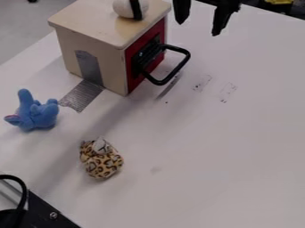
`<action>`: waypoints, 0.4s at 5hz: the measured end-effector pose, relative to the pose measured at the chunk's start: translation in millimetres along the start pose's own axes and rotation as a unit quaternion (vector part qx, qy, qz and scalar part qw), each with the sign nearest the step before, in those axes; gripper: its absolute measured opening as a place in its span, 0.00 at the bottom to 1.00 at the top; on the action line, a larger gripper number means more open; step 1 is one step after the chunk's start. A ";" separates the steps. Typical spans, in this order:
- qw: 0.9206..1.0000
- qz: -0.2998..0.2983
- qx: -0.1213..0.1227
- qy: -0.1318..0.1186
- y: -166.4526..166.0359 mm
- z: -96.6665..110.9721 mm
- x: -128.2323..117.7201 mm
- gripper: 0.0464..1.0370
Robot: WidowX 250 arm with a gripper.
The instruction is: Move the eggplant from top of the drawer to the table
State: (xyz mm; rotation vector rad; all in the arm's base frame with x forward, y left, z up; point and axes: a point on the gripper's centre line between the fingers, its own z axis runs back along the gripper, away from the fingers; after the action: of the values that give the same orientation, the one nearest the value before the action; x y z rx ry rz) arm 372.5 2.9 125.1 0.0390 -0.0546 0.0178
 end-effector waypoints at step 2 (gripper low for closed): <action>0.999 -0.022 -0.019 0.019 13.7 -1.6 2.5 0.96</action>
State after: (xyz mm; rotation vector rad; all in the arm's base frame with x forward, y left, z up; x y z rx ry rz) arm 374.9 16.7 124.1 0.0010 -0.0168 -0.0261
